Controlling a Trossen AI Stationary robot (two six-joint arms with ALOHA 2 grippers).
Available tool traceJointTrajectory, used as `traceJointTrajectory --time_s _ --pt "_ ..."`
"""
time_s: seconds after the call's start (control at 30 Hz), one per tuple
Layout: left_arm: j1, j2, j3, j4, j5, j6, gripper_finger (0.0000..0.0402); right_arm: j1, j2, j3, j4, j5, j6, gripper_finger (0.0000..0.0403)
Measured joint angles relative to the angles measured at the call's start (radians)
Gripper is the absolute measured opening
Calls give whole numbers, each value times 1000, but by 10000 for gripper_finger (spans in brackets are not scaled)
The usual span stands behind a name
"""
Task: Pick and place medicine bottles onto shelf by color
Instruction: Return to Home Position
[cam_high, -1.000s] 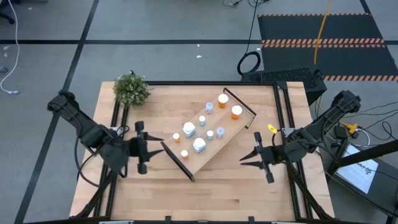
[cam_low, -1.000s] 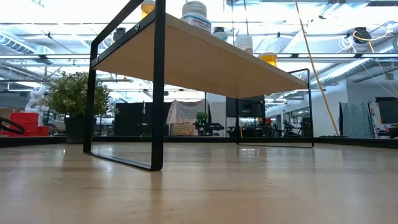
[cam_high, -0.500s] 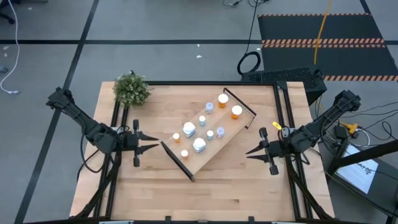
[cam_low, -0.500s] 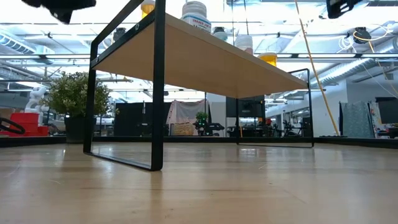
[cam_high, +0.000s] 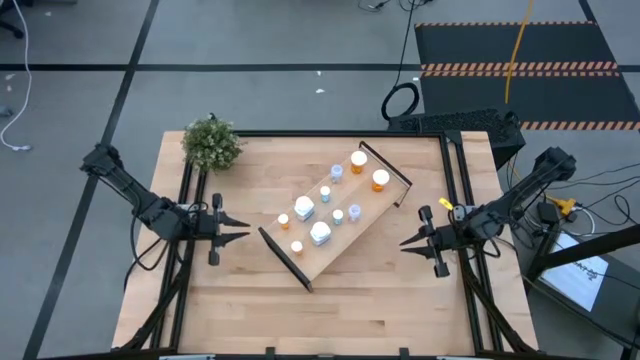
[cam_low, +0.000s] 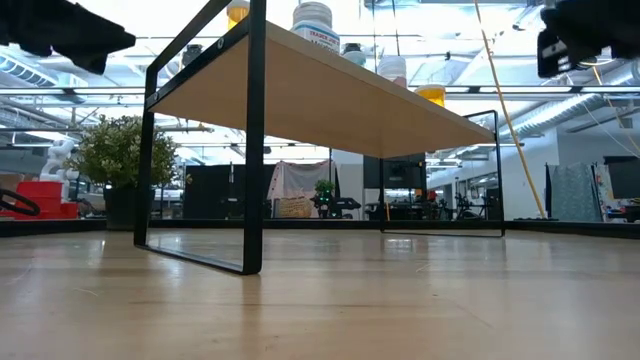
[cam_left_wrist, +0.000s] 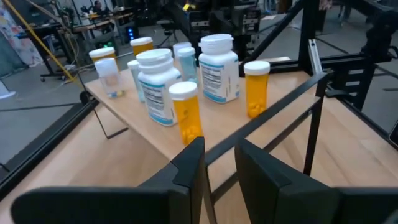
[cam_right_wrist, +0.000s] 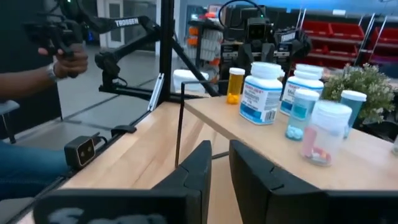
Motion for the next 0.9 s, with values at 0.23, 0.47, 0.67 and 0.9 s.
traceJointTrajectory --time_s 0.23,0.47,0.67,0.9 --pt "0 -79 -27 -46 3 4 90 -7 -78 -136 108 0 -13 50" --pt "0 -144 -28 -108 3 2 90 -7 -221 -146 -51 -32 -22 50" --pt "0 -176 -68 -105 3 6 90 -7 -356 -148 -165 -106 -35 30" --pt "0 -250 -103 -101 3 9 90 -7 -462 -149 -270 -107 -39 3"
